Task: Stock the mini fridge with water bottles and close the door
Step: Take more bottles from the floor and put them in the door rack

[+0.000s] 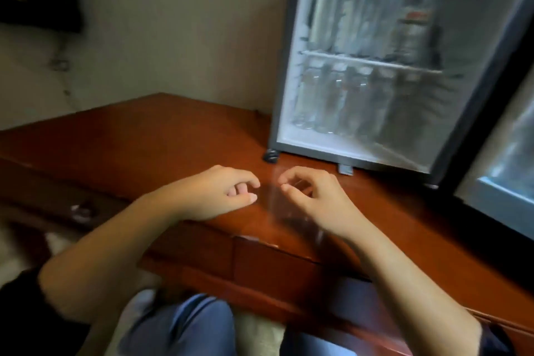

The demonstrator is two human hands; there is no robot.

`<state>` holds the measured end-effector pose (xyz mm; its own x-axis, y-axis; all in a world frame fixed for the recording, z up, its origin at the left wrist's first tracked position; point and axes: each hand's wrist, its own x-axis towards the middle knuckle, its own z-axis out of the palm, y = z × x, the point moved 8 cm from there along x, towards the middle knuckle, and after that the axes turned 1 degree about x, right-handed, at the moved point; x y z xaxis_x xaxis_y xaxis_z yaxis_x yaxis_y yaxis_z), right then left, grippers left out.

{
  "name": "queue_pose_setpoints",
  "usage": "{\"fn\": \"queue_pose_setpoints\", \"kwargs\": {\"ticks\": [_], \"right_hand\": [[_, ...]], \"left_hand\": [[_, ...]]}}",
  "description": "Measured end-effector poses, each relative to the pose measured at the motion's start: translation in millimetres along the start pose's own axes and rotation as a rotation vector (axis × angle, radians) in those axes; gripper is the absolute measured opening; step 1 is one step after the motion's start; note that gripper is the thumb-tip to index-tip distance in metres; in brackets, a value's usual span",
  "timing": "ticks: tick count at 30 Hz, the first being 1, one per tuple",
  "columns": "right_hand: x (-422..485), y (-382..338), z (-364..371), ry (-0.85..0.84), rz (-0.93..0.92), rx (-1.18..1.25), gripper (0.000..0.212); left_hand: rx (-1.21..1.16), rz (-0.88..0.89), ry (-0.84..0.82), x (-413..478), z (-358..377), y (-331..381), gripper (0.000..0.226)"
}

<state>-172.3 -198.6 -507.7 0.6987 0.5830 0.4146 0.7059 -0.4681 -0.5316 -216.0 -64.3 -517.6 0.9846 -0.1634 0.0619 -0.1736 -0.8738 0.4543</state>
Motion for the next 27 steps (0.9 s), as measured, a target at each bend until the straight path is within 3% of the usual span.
{"fn": "queue_pose_setpoints", "kwargs": {"ticks": [4, 8, 17, 27], "right_hand": [[29, -47, 78, -0.147, -0.111, 0.08, 0.009], [48, -100, 151, -0.319, -0.223, 0.104, 0.011], [41, -220, 328, -0.698, -0.419, 0.217, 0.011], [-34, -252, 537, -1.191, -0.3, 0.222, 0.021]], "left_hand": [[-0.025, -0.188, 0.079, -56, -19, -81, 0.03], [0.04, -0.379, 0.057, -125, -23, -157, 0.035], [-0.119, -0.777, 0.191, -299, 5, -286, 0.026], [-0.403, -1.334, 0.301, -463, 123, -402, 0.034]]}}
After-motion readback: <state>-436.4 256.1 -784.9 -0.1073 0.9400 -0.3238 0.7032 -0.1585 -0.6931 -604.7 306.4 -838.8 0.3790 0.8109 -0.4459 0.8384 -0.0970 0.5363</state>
